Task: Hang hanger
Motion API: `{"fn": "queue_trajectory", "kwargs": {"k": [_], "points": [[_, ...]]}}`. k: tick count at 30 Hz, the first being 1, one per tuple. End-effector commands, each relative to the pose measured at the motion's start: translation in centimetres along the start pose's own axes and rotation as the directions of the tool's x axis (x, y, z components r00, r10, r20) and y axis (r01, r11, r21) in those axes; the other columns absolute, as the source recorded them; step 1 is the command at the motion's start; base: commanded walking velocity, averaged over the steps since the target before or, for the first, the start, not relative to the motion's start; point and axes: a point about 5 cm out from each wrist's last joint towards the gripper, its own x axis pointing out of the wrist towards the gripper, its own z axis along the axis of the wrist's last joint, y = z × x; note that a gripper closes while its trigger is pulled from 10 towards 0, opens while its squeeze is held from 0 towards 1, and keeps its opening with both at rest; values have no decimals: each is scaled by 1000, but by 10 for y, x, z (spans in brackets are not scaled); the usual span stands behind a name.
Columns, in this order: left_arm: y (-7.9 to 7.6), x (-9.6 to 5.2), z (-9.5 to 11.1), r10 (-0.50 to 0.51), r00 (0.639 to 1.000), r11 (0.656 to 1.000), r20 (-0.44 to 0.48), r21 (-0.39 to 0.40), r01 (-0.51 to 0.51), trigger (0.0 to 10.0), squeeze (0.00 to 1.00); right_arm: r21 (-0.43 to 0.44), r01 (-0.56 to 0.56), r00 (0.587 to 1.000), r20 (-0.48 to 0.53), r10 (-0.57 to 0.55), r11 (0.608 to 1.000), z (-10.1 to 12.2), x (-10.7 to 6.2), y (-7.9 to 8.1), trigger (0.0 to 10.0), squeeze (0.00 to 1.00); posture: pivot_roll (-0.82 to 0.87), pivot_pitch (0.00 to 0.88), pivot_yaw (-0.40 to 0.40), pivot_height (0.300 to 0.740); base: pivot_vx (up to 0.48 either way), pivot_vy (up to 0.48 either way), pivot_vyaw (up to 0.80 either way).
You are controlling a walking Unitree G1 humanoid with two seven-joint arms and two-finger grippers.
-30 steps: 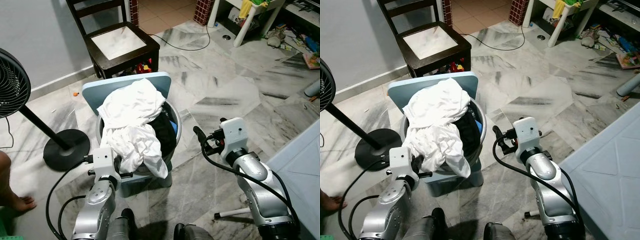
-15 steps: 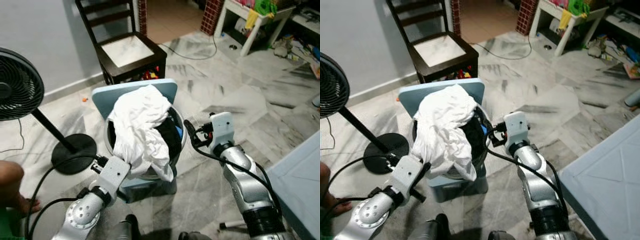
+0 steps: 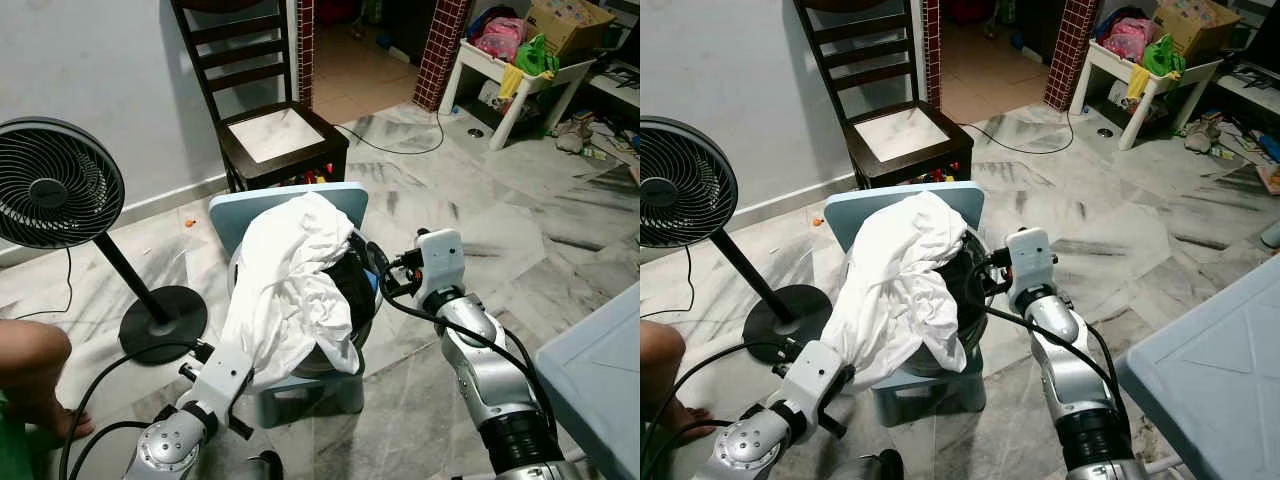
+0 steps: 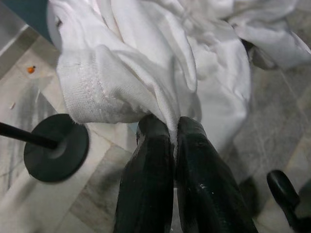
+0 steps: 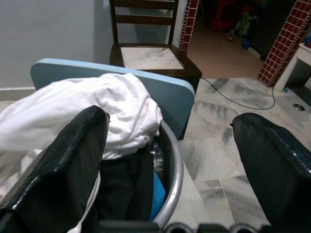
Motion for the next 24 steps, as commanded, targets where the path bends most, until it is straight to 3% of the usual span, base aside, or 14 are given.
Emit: {"fn": "queue_trajectory", "kwargs": {"k": [1,8,12,18,24], "points": [[5,2,-3,37,999,999,-21,-13,-37,10000,0,-6,7,1000,-1,-7,1000,-1,-2,-4,10000,0,79,113,-8,740,0,0,0],[23,8,15,168,984,982,62,-97,-162,10000,0,-12,7,1000,-6,-7,1000,-3,-6,-4,10000,0,72,136,-14,740,0,0,0],[29,12,17,219,974,972,52,-104,-213,10000,0,-13,10,1000,-8,-10,1000,-2,-7,-4,10000,0,70,140,-12,740,0,0,0],[39,18,16,258,966,962,16,-101,-255,10000,0,-13,11,1000,-11,-11,1000,-3,-8,-3,10000,0,68,149,-15,740,0,0,0],[43,23,25,266,963,957,38,-126,-260,10000,0,-15,11,1000,-15,-11,1000,-4,-11,-3,10000,0,57,153,-14,740,0,0,0]]}}
